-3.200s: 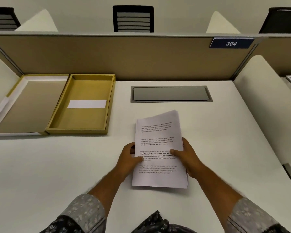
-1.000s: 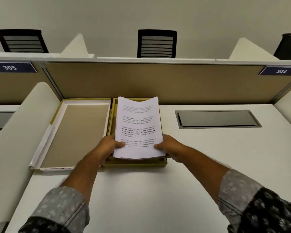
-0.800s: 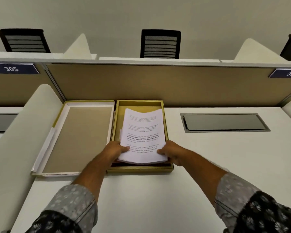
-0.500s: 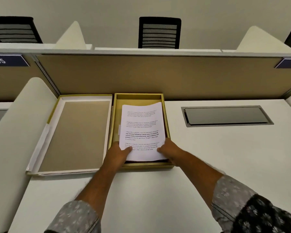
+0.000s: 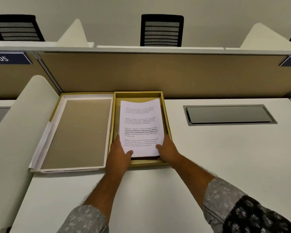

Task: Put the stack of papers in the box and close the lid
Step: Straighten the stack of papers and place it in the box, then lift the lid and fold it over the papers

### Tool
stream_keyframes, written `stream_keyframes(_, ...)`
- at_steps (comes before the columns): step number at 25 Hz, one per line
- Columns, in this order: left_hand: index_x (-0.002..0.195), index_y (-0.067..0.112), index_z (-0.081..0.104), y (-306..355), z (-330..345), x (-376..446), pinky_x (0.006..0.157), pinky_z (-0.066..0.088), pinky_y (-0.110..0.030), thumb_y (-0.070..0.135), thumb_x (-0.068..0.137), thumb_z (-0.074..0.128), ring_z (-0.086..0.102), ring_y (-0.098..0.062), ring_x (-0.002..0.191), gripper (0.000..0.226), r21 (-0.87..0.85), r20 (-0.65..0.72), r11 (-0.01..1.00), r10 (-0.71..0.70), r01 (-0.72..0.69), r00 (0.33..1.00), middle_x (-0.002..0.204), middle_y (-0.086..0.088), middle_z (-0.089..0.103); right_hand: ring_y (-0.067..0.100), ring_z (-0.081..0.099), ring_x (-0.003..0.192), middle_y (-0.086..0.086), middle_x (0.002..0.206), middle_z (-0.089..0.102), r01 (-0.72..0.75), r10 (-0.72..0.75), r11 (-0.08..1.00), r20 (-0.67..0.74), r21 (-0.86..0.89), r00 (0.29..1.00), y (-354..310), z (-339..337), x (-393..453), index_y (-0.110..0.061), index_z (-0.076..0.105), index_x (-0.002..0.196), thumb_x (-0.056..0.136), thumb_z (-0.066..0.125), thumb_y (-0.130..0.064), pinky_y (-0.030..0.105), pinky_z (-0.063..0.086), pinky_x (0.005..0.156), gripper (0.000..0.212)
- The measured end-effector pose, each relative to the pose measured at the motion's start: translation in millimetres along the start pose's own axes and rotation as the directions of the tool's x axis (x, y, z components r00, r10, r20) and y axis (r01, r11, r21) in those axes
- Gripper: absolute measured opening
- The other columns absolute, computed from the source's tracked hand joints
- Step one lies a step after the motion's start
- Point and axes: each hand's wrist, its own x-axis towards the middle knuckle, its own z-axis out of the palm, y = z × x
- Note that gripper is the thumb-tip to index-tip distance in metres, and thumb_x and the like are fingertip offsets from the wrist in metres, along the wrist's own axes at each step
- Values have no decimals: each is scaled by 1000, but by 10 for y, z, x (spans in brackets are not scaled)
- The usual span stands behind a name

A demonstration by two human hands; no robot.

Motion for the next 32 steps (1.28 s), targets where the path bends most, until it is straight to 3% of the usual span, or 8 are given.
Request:
stream_keyframes(3,161,21,29,14,6,-17,110,51,-49,31,92,78,55,-29,138,86,66,-6,998,-19,19,1000,154,-7,52,31,52,142,13,157,47,50,-54,972,-15,-228,998,-60,30,-39,-13,25,162,94,78,-15,42,49,114,87)
stream_keyframes(6,159,22,28,-12,-49,-11,101,57,-46,37,91,78,61,-28,130,86,101,14,995,20,-21,1000,149,-6,57,30,61,129,13,151,49,60,-48,831,36,-553,998,-113,-69,-85,-15,18,164,87,84,-33,39,56,95,102)
stream_keyframes(8,158,24,26,-41,-104,-50,89,61,-43,39,89,77,67,-28,118,87,206,13,977,54,-56,998,140,-7,60,28,64,124,10,148,53,81,-77,760,35,-645,996,-91,-143,-146,-16,21,163,88,81,-35,37,57,88,98)
stream_keyframes(11,157,19,31,-63,-115,-176,82,59,-41,39,90,76,67,-29,114,84,345,-52,935,104,-80,993,137,-10,60,27,60,129,6,155,48,160,-195,674,35,-721,980,-3,-181,-259,-17,36,158,93,75,-36,39,58,95,78)
stream_keyframes(16,148,13,49,-92,19,-357,93,59,-44,31,94,71,52,-30,131,61,393,-116,913,166,-108,979,146,-12,55,22,37,156,1,173,34,252,-240,660,119,-708,963,320,-198,-333,-19,43,160,106,58,-39,39,41,122,60)
stream_keyframes(23,153,14,51,-152,83,-521,117,43,-45,38,107,52,42,-30,150,53,474,-14,869,171,-144,985,165,-12,42,23,23,163,3,177,24,303,-244,657,186,-690,952,394,-235,-330,-15,34,165,112,46,-36,42,32,129,58)
stream_keyframes(27,160,12,38,0,10,-692,119,41,-46,35,102,63,38,-30,153,67,377,-18,919,131,-115,991,166,-9,39,28,35,157,6,174,31,349,-281,709,209,-613,937,245,-374,-446,-14,33,164,109,55,-32,44,36,124,62)
stream_keyframes(32,152,10,47,133,-7,-1037,112,47,-43,17,99,68,54,-32,139,57,180,-154,982,87,-58,984,152,-12,53,28,53,141,5,160,51,448,-413,734,189,-510,891,165,-484,-706,-17,47,156,99,70,-26,40,48,111,61)
